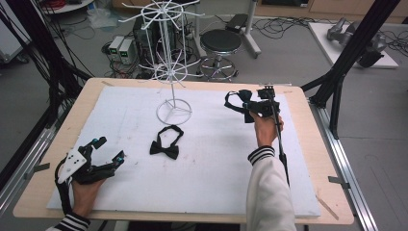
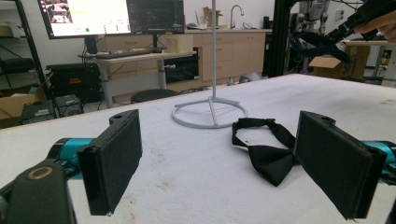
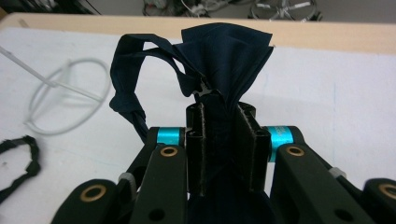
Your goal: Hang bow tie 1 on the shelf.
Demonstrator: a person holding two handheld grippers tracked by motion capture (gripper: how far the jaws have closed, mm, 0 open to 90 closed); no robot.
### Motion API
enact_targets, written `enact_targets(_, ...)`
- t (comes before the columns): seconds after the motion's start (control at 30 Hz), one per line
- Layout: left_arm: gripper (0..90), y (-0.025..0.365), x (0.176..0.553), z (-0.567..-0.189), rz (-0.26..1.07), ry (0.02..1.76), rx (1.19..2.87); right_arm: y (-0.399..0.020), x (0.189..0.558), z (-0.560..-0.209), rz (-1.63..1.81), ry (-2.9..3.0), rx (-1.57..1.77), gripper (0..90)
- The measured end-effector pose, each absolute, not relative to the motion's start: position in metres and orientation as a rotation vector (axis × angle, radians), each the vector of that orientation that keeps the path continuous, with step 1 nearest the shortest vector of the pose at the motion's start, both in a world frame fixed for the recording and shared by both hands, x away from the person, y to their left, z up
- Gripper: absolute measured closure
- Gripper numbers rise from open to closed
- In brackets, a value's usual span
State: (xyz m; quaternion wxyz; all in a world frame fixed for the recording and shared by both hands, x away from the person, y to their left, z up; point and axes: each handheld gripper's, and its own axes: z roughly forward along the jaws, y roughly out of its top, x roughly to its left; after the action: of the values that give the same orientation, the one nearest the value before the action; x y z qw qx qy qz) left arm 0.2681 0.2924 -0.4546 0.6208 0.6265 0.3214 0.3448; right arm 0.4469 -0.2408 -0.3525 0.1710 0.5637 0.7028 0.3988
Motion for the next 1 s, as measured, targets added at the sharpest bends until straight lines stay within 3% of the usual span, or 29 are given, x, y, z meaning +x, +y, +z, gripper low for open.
enact_targets(1.0, 15.8, 0.292, 0.268, -0.455, 0.793, 0.738, 1.440, -0.205, 0.439, -0.302, 1.442, 1.965, 1.314, 75.5)
